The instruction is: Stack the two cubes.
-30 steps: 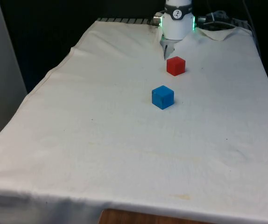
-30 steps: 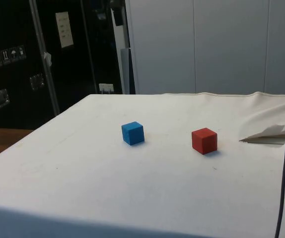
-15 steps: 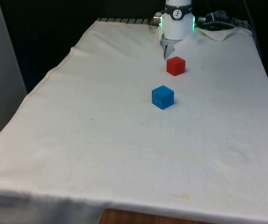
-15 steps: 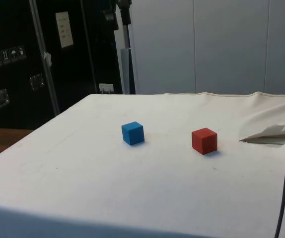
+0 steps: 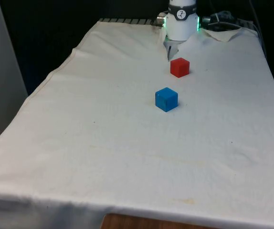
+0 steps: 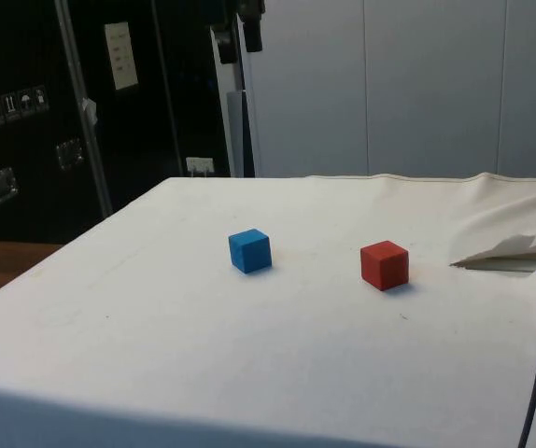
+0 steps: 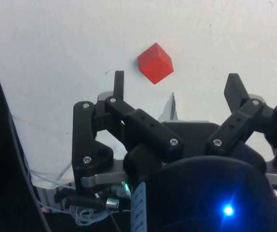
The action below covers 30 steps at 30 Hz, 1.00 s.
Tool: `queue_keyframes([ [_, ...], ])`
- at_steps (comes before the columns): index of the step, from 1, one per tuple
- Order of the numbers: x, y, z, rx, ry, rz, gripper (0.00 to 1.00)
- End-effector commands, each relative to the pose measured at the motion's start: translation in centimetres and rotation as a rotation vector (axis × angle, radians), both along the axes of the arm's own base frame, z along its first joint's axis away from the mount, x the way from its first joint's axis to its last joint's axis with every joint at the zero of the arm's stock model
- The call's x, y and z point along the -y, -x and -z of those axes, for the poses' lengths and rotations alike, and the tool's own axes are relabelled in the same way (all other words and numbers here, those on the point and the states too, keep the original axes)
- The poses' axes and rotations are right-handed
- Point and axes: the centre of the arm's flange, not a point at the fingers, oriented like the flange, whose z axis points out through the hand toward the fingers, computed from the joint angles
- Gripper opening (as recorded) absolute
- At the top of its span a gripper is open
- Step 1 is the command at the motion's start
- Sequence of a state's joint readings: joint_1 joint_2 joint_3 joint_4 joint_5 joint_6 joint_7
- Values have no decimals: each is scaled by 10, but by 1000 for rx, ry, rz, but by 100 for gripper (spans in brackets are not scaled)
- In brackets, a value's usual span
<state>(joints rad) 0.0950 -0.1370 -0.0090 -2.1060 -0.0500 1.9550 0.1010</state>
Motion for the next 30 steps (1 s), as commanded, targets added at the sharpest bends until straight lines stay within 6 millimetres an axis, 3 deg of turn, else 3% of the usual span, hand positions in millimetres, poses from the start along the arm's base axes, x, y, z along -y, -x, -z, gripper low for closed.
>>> queue_keyframes([
  [1,0,2,1,2,0,3,100],
  [16,-1,31,11,2,-1,66,100],
  [30,0,45,22,-19,3,135,100],
])
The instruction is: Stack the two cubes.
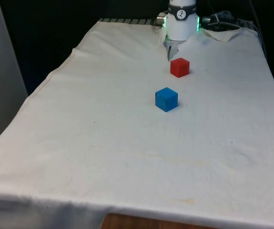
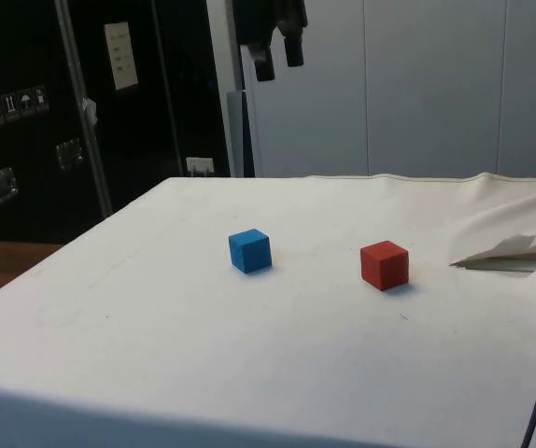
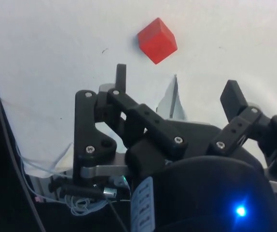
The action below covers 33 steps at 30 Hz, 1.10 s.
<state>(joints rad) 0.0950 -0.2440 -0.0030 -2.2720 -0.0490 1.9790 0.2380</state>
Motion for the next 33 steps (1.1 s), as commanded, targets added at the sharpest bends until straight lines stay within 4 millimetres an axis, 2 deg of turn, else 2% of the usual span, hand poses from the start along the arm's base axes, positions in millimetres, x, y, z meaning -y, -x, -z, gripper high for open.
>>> queue_keyframes([
  [1,0,3,1,7,-1,17,100],
  [13,-2,8,14,-16,7,74,100],
  [33,-15,33,40,86,1,123,100],
])
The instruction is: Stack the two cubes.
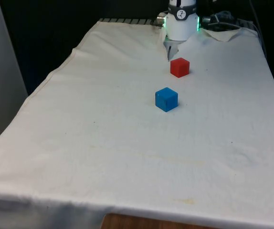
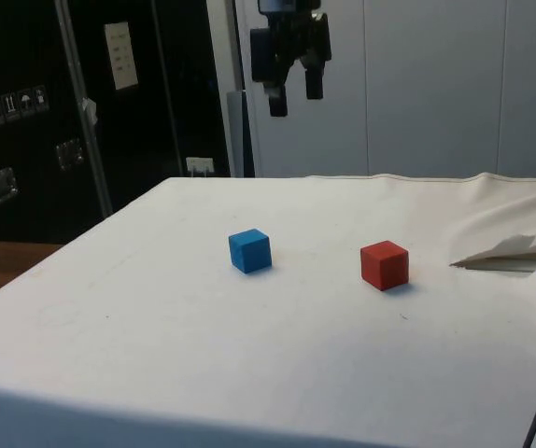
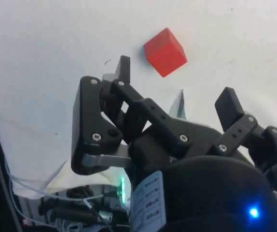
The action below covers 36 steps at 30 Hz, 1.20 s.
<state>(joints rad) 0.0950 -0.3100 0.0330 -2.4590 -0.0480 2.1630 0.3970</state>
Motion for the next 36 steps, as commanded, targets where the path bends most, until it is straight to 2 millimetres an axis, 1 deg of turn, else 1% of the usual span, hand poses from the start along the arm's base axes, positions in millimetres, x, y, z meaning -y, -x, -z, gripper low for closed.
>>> queue_keyframes([
  [1,-1,4,2,18,1,9,100],
  [5,-3,13,11,24,0,26,100],
  [6,-3,10,11,12,0,18,100],
  [7,-3,14,12,23,0,30,100],
  [11,-4,20,20,21,2,48,100],
  [14,-3,25,28,14,4,71,100],
  [15,-4,24,28,5,3,62,100],
  [24,-4,34,46,-2,5,131,100],
  [27,-4,36,49,-4,5,143,100],
  [31,-4,41,59,-13,6,178,100],
  [33,-4,41,58,-21,9,170,100],
  [36,-5,45,67,-14,7,206,100],
])
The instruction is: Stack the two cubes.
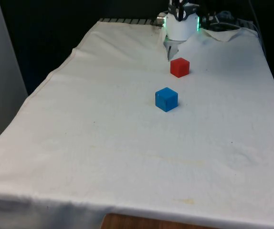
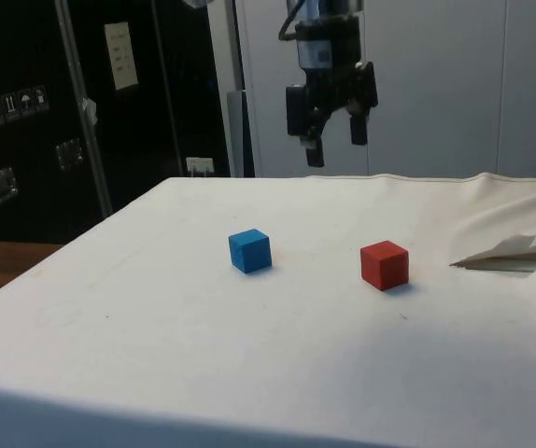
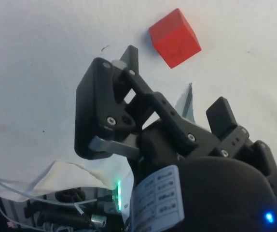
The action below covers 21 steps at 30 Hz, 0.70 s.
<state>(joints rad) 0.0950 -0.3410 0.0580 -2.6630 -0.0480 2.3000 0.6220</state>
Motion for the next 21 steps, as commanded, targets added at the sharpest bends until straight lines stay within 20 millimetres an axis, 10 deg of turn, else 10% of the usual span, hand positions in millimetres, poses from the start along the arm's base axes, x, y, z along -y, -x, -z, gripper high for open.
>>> queue_keyframes([
  [1,-1,1,4,10,-1,15,100],
  [21,-4,26,39,43,-13,78,100],
])
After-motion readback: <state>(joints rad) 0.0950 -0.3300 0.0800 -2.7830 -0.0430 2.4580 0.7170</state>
